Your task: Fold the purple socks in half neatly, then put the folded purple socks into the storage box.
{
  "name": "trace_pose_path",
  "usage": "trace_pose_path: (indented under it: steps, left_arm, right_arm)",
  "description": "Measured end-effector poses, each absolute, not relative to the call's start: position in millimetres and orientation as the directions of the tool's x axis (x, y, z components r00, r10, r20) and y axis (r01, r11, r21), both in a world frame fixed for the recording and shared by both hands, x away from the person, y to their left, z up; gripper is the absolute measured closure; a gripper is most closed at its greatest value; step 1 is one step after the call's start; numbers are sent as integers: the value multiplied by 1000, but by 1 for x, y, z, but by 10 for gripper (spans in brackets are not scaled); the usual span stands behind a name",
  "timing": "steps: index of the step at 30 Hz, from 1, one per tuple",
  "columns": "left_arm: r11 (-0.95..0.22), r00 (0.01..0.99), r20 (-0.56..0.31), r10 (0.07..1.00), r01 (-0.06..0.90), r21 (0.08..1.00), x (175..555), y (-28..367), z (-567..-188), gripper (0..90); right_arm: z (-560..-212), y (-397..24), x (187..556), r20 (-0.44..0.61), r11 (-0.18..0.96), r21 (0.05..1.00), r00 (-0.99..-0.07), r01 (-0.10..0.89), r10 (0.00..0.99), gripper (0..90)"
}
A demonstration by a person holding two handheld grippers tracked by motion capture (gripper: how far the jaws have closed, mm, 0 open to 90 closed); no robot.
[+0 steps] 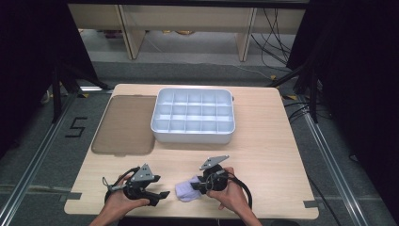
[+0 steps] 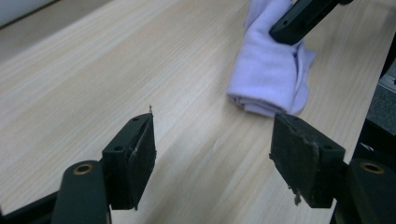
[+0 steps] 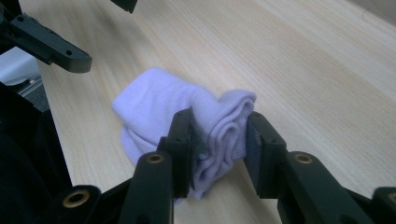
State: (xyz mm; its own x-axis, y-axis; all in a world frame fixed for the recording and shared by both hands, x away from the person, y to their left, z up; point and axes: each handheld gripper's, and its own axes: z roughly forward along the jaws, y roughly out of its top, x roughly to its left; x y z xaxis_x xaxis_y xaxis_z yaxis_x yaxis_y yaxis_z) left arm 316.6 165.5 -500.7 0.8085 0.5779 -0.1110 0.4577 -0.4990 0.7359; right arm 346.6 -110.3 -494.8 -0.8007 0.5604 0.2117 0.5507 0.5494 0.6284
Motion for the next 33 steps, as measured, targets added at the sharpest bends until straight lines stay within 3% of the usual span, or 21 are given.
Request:
trace_pose_path:
  steps: [11,16,29,32,33]
  left_arm:
    - [-524,801,-87,592,465,713,315,170,-502,285]
    - [-547,805,-33,593,432,717,317,171,-503,277]
    - [-552,794,-13,608,435,711,319,174,-503,247]
    - [-520,784,-42,620,450,726,318,174,-503,247]
    - [-550,793,-13,609,434,713,319,177,-502,247]
  right_arm:
    - [-485,-107,341,157,575,643,-822,505,547,669]
    - [-483,-106,338,148,574,650,-824,497,546,669]
    - [-468,-107,339,111,557,686,-825,467,555,674]
    - [-463,-110,340,106,555,688,-822,467,560,674]
    - [-460,-112,340,106,560,680,-819,474,564,674]
